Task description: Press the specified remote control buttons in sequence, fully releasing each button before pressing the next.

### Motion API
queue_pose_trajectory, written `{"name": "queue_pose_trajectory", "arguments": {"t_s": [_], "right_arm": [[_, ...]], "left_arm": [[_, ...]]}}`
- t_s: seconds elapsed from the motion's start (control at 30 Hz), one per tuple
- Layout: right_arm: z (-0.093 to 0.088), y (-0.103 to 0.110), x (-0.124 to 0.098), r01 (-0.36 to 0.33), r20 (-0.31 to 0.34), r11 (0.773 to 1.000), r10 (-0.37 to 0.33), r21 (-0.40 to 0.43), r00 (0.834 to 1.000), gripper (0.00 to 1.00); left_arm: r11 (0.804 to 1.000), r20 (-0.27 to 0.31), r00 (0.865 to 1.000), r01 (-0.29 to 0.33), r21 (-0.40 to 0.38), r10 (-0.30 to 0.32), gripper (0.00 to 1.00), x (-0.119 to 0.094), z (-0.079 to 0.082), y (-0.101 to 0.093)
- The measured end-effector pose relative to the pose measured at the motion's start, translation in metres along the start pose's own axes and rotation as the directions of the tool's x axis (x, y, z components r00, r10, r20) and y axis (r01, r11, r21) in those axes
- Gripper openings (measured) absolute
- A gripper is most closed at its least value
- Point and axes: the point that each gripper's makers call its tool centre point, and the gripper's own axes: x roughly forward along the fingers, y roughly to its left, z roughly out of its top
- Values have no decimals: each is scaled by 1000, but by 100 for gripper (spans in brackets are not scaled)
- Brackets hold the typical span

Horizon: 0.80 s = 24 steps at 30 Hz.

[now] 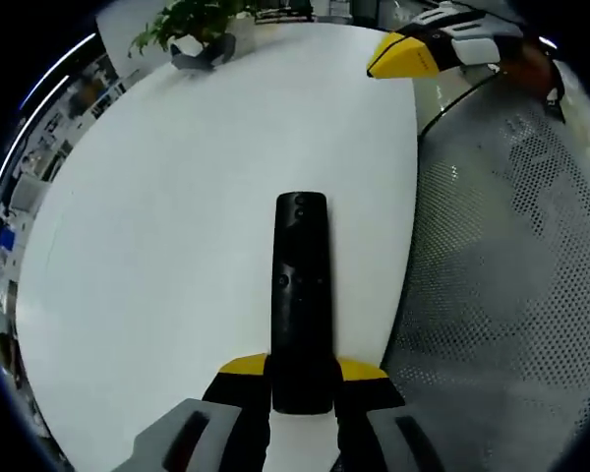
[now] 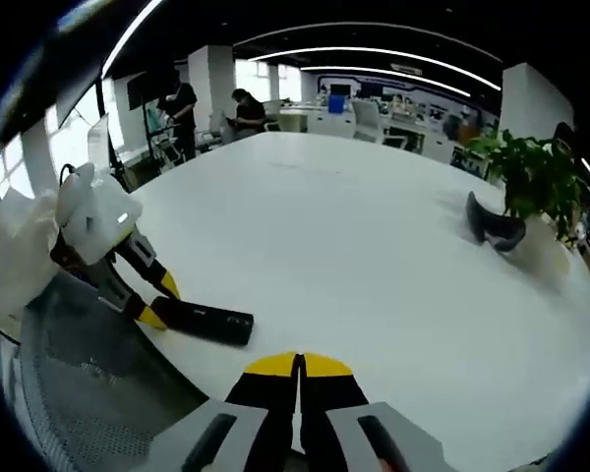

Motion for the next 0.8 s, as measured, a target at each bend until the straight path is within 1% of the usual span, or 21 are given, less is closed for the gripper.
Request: {"name": "queue_pose_trajectory", "arguments": {"t_s": [0.03,0.1,0.17,0.23,0.27,0.43,0.47,0.5,0.53,0.6,0.63,0.7,0.8], "right_arm": [[3,1,-1,-14,14,1000,13,16,1000,0],[9,1,-1,-28,37,1000,28,7,999,0],[16,3,2,-58,50,998,57,18,997,0],[28,12,8,-122,67,991,118,50,991,0],[37,16,11,-150,78,987,145,58,986,0],[63,22,32,-173,81,984,170,35,982,0],[64,23,34,-181,80,983,178,36,981,0],[66,27,41,-214,64,975,210,57,976,0],[66,29,46,-229,50,971,226,71,973,0],[67,35,58,-265,43,960,262,88,964,0],[67,36,62,-268,41,959,265,95,963,0],[65,40,70,-276,39,955,273,110,961,0],[59,48,75,-294,36,948,292,126,956,0]], "left_arm": [[1000,29,1000,3,-21,-2,23,0,1,-1],[1000,57,998,3,-25,-2,23,-1,0,-1],[1000,65,998,4,-30,-2,23,-1,0,-2],[1000,71,997,1,-30,1,23,0,1,-4],[1000,71,997,0,-31,2,23,0,2,-4],[999,78,997,-12,-53,17,23,0,2,-6],[998,83,996,-15,-60,20,23,0,2,-6],[998,88,996,-17,-67,23,24,0,2,-7],[997,96,995,-21,-74,28,24,-1,2,-8],[996,122,992,-25,-88,36,24,-1,3,-9],[995,137,990,-27,-97,40,24,-1,3,-10],[993,186,981,-30,-114,51,24,-1,3,-11],[989,235,970,-33,-144,67,24,-1,5,-13]]}}
